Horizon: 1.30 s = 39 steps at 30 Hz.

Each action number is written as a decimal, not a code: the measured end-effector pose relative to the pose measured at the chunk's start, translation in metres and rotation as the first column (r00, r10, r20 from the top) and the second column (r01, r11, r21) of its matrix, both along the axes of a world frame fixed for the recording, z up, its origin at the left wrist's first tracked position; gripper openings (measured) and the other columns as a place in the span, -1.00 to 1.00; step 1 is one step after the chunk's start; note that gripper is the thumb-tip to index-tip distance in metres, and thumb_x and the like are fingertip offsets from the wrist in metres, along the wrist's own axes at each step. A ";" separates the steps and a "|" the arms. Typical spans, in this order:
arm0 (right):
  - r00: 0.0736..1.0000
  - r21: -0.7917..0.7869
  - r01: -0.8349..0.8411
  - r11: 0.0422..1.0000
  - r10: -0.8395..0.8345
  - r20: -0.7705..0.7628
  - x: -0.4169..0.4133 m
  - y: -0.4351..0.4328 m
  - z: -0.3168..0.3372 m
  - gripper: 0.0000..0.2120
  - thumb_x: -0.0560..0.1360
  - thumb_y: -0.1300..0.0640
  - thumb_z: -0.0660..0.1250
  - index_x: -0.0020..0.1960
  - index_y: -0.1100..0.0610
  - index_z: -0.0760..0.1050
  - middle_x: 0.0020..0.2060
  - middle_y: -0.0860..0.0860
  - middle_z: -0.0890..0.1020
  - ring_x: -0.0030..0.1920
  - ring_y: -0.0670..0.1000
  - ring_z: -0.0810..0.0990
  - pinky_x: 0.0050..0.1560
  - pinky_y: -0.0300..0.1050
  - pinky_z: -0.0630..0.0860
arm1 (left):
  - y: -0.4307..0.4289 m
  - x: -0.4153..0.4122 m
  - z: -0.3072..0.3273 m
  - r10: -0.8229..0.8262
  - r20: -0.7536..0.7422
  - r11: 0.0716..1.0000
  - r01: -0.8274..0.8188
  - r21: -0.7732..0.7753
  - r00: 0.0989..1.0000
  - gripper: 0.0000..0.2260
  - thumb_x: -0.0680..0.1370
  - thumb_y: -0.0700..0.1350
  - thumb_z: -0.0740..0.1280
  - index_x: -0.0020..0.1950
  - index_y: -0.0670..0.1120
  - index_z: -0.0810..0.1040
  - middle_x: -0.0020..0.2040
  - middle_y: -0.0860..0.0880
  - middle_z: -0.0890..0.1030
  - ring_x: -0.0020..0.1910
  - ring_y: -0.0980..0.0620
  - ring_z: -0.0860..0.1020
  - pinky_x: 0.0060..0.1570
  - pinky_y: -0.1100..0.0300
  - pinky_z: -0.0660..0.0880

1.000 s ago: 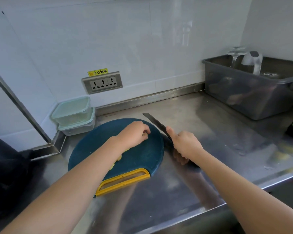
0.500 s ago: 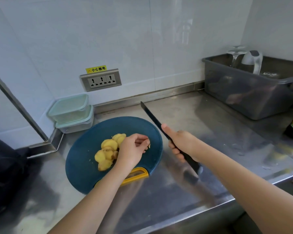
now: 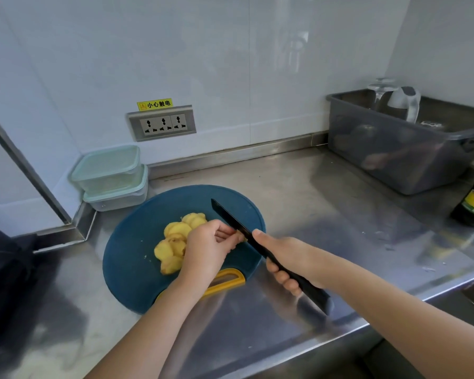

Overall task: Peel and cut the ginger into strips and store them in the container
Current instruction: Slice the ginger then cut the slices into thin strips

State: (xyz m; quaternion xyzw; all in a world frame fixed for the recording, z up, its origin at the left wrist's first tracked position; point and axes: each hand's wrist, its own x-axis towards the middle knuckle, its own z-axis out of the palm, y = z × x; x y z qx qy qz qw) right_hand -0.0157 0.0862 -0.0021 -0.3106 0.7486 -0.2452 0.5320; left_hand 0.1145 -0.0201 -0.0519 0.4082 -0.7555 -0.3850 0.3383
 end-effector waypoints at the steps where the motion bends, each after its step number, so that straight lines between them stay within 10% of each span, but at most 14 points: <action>1: 1.000 0.016 -0.002 1.000 0.002 0.003 0.000 0.001 0.001 -0.40 0.53 -0.41 0.04 -0.34 0.11 0.26 -0.57 -0.01 0.30 -0.60 -0.03 0.24 -0.57 -0.26 0.22 | 0.001 0.001 0.000 -0.001 -0.008 1.000 0.001 0.009 1.000 -0.88 0.43 -0.11 0.48 -0.20 0.00 0.55 -0.28 0.05 0.63 -0.28 0.18 0.59 -0.26 0.36 0.52; 39: 0.999 -0.042 0.003 0.999 -0.001 0.051 0.004 0.034 0.013 -0.39 0.51 -0.42 0.07 -0.40 0.09 0.27 -0.52 0.00 0.30 -0.57 -0.03 0.23 -0.57 -0.23 0.25 | 0.027 0.010 -0.005 0.001 -0.010 1.000 -0.001 -0.008 1.000 -0.90 0.43 -0.05 0.48 -0.18 -0.02 0.60 -0.27 0.08 0.63 -0.26 0.13 0.61 -0.20 0.23 0.59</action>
